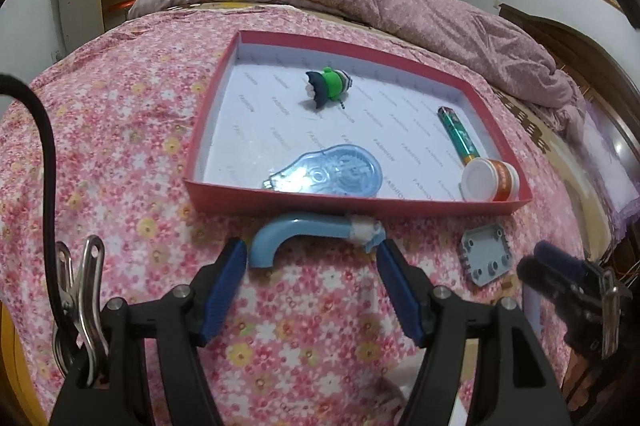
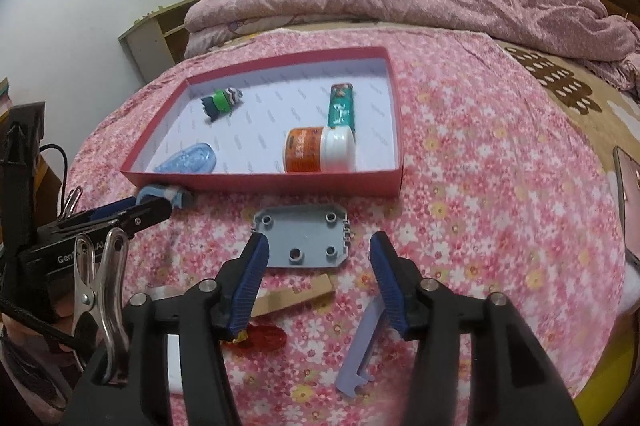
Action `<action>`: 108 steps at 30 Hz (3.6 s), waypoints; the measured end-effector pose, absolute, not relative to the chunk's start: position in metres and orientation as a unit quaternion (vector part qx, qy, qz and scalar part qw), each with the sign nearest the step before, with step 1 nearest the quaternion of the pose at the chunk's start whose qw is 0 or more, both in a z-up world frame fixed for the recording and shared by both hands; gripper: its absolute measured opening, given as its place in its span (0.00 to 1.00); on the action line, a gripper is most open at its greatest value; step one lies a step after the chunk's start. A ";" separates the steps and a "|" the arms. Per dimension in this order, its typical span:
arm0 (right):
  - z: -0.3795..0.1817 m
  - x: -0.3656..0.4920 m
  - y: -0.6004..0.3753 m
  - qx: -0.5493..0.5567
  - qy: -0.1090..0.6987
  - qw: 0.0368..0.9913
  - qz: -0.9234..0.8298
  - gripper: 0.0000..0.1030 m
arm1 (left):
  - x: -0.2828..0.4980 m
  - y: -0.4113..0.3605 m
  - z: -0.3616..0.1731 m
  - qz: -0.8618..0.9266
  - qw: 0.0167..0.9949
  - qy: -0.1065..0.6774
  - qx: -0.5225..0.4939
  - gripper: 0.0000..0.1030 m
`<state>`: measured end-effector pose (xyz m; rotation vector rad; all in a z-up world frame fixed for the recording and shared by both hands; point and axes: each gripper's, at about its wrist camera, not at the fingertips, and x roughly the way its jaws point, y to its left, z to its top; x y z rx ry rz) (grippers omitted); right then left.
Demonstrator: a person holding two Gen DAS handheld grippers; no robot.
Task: Organize rigid objects
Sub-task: 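Grasp the light-blue hook handle with left gripper while right gripper approaches grey plate, then grasp the grey plastic plate with the right gripper and lift it, then lower the hook handle into the tray and open the left gripper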
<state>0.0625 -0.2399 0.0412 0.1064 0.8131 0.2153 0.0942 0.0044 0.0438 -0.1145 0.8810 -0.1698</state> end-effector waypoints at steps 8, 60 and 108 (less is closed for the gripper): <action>0.035 0.065 -0.233 0.036 0.395 0.911 0.110 0.59 | 0.101 0.000 0.036 -0.074 0.906 0.411 -0.067 0.78; 0.017 0.082 -0.200 -0.012 0.400 0.912 0.087 0.70 | 0.069 0.012 0.048 -0.053 0.930 0.358 -0.056 0.66; 0.056 0.074 -0.227 0.016 0.363 0.927 0.096 0.70 | 0.177 -0.018 0.043 -0.066 0.931 0.359 0.014 0.78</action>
